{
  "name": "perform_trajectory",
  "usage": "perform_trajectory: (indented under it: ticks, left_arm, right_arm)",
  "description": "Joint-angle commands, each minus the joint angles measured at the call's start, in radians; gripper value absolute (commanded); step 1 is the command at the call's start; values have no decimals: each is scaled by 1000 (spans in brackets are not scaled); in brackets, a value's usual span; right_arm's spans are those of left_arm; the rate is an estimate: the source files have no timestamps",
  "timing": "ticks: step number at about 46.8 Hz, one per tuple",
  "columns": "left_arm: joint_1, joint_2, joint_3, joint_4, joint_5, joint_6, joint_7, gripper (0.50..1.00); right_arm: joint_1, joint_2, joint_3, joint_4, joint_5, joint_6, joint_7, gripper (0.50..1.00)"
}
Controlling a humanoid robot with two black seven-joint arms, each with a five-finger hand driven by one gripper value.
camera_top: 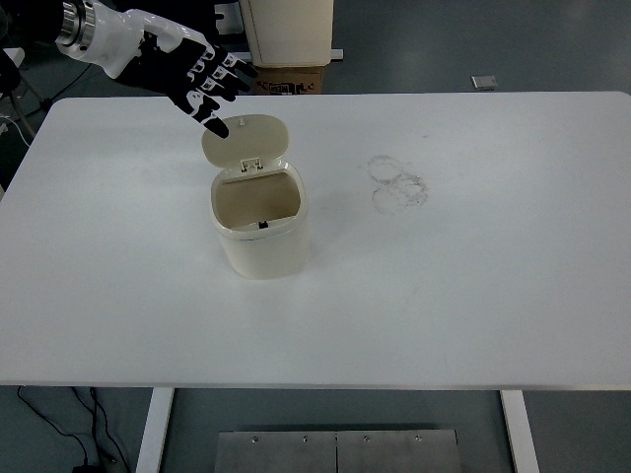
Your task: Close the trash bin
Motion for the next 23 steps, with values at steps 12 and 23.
perform_trajectory:
  ticks: [12, 23]
  left_arm:
    - [-55, -58, 0, -31, 6, 0, 59, 1000]
    - [-68, -93, -1, -61, 6, 0, 61, 1000]
  right_arm:
    - [0, 0, 0, 0, 0, 0, -1, 991]
    - [0, 0, 0, 0, 0, 0, -1, 991]
